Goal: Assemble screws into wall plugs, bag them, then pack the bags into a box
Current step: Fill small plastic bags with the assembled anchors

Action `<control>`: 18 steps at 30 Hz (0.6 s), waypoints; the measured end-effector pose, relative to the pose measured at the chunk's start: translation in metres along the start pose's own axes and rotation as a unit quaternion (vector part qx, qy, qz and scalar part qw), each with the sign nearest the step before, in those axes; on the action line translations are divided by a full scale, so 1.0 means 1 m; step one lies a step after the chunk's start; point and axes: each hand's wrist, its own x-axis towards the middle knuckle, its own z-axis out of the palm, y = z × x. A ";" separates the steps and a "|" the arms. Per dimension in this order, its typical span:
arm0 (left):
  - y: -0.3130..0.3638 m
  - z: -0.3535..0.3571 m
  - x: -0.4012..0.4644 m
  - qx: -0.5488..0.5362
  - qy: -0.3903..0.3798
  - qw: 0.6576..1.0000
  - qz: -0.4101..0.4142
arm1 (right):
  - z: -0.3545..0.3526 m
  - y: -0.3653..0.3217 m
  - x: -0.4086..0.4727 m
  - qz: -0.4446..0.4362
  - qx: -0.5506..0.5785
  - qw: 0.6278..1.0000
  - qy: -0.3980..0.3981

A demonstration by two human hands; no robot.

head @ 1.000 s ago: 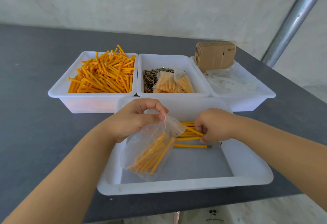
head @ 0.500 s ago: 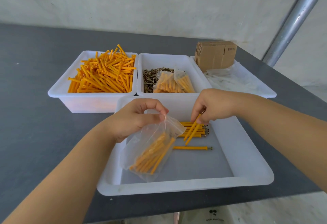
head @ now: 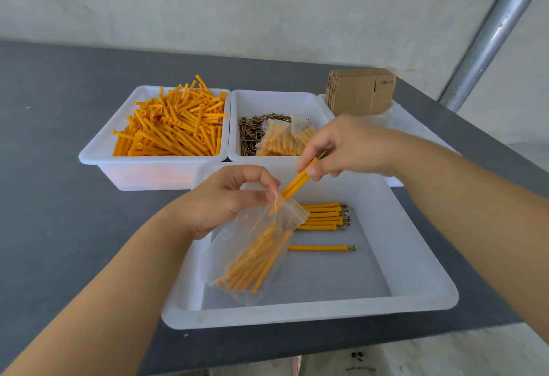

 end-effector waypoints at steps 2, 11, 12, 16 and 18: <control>0.001 0.000 -0.001 -0.010 -0.008 1.000 0.005 | 0.020 -0.007 0.009 0.005 -0.001 0.998 -0.057; 0.002 0.000 -0.002 -0.032 -0.004 0.999 0.002 | 0.015 -0.002 0.000 0.023 -0.051 0.998 -0.032; 0.001 -0.001 -0.001 -0.031 -0.004 1.000 0.000 | 0.018 0.005 -0.006 0.032 -0.108 0.993 -0.029; -0.001 -0.002 0.001 -0.034 -0.007 0.999 -0.001 | 0.051 0.038 -0.030 0.071 -0.328 0.936 -0.104; -0.002 -0.002 0.001 -0.037 -0.008 0.999 -0.002 | 0.064 0.050 -0.034 0.068 -0.386 0.913 -0.111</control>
